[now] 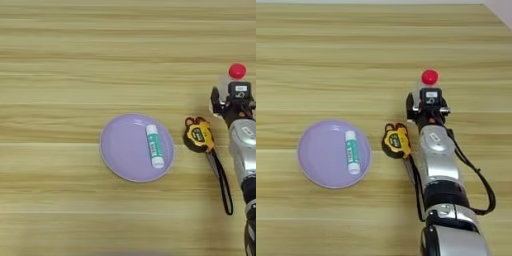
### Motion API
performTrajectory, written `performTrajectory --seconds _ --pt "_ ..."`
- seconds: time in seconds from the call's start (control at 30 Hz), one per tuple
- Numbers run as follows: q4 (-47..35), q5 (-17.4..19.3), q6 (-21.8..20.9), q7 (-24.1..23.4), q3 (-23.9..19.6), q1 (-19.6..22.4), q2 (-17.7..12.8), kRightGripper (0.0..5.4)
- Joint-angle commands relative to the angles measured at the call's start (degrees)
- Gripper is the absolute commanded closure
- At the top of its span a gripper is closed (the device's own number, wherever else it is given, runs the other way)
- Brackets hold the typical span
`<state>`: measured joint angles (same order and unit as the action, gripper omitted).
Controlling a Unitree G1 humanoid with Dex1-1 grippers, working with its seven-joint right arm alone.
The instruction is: Move the objects on the table
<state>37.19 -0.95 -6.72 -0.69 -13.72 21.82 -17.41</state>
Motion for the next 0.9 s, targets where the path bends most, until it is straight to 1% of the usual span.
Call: performTrajectory --seconds 0.03,0.17,0.27,0.53,0.77,0.9 --pt "-1.33 -1.44 -0.7 -3.35 -1.21 5.27 -4.96 2.27" --pt "-0.34 -2.08 0.74 -4.75 -0.94 4.76 -5.33 2.27" --pt "0.34 -1.53 1.83 -4.77 -1.24 4.42 -5.22 2.28" --pt "0.32 0.25 3.99 -4.09 -1.15 2.08 -2.77 2.28" --pt "2.99 1.99 3.96 -2.84 -0.96 2.73 -1.25 2.28" --pt "3.95 1.87 3.55 -3.04 -0.71 2.97 -1.27 2.28"
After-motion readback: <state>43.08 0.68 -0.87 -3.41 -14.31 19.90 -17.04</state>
